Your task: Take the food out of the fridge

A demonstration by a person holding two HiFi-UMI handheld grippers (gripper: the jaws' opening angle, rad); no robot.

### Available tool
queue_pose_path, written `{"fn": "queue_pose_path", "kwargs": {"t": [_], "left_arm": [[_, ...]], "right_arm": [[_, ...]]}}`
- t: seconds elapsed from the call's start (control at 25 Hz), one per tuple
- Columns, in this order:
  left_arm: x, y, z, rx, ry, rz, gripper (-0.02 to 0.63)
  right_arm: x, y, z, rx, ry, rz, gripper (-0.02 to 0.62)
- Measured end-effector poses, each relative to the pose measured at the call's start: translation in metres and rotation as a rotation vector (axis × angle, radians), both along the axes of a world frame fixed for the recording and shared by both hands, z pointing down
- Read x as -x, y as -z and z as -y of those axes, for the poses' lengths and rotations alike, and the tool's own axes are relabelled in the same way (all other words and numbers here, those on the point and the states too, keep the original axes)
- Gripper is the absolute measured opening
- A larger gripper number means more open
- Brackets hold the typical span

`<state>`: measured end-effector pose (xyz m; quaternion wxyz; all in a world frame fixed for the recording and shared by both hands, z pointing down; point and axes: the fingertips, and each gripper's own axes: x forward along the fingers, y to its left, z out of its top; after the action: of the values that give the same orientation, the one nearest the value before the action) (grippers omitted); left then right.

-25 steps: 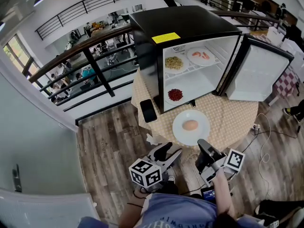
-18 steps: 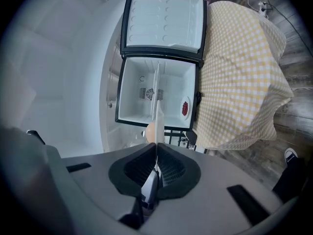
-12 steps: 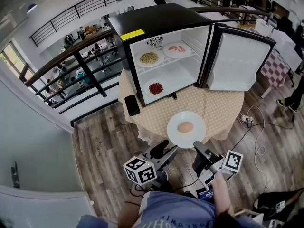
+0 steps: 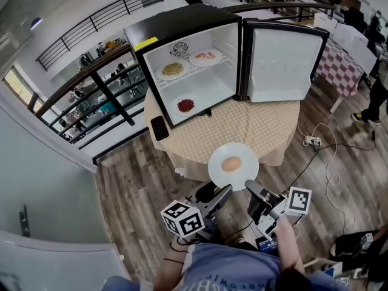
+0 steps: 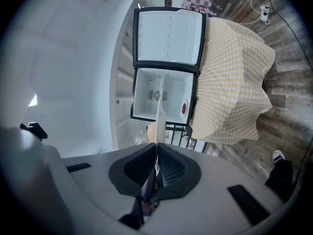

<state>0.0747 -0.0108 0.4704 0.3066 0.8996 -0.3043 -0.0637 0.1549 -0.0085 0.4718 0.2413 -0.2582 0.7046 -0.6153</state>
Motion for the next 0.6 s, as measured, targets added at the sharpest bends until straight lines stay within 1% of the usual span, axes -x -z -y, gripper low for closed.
{"fn": "queue_pose_path", "kwargs": {"t": [0.12, 0.32, 0.6], "left_arm": [[-0.008, 0.003, -0.016, -0.037, 0.011, 0.053, 0.235], [-0.021, 0.008, -0.042, -0.066, 0.014, 0.093, 0.235], [-0.032, 0.01, -0.073, -0.073, 0.038, 0.107, 0.235]], "right_arm": [[-0.007, 0.001, -0.018, -0.013, 0.004, -0.013, 0.022], [-0.019, 0.004, -0.044, -0.02, -0.01, 0.015, 0.021], [-0.03, 0.006, -0.072, -0.043, 0.001, 0.006, 0.023]]}}
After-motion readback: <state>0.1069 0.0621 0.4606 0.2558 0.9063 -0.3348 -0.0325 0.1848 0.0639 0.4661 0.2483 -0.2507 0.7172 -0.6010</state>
